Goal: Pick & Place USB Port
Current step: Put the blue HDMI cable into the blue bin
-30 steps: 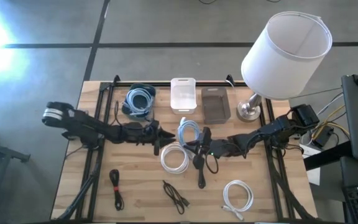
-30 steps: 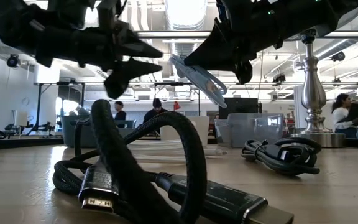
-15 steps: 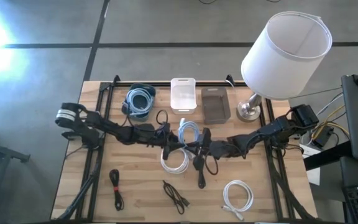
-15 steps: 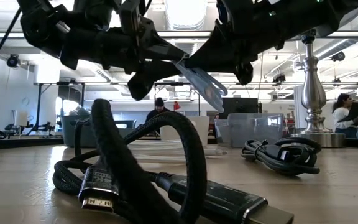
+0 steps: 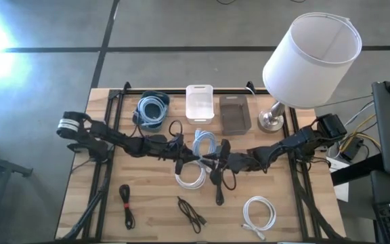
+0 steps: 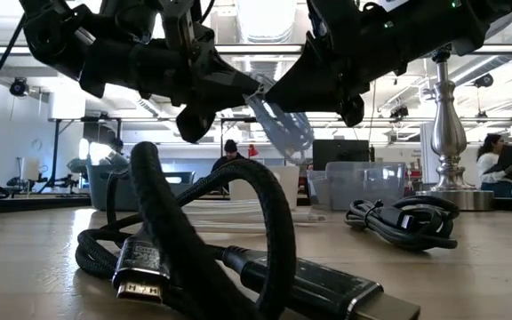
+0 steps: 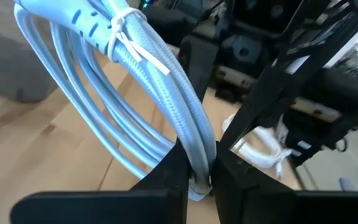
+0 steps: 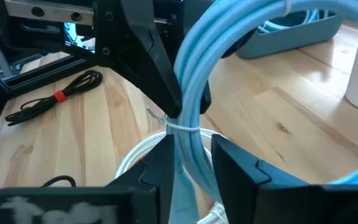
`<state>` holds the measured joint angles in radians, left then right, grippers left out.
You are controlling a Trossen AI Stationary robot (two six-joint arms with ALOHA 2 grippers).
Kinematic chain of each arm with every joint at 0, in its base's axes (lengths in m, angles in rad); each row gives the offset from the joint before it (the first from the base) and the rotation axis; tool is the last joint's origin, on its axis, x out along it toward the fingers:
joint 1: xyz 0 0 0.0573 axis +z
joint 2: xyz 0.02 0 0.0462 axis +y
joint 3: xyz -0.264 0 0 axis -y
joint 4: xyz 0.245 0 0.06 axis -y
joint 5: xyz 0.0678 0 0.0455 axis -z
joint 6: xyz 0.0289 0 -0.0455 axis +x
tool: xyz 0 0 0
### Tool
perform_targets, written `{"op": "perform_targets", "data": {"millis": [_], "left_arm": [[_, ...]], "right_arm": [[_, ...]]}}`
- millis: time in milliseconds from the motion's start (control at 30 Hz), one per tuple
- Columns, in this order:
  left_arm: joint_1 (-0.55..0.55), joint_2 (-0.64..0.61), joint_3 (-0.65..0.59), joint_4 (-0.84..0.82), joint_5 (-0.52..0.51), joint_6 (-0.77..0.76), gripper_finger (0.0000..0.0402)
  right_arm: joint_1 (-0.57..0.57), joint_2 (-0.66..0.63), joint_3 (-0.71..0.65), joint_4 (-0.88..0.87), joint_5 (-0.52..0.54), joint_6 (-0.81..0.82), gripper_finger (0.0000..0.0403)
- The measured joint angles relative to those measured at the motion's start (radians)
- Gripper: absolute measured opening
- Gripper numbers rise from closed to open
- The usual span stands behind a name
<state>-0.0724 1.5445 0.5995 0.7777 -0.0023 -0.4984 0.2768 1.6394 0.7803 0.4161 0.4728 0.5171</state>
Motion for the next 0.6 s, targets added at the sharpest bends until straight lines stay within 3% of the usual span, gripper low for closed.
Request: {"op": "perform_targets", "data": {"millis": [300,600], "left_arm": [[0.006,-0.201,-0.002,-0.341,-0.052,0.057,0.005],[0.041,-0.56,-0.005,-0.824,-0.322,0.134,0.0053]], "right_arm": [[0.0,0.0,0.0,-0.043,0.002,-0.001,0.0146],[0.0,0.0,-0.001,-0.046,0.002,-0.005,0.0155]]}}
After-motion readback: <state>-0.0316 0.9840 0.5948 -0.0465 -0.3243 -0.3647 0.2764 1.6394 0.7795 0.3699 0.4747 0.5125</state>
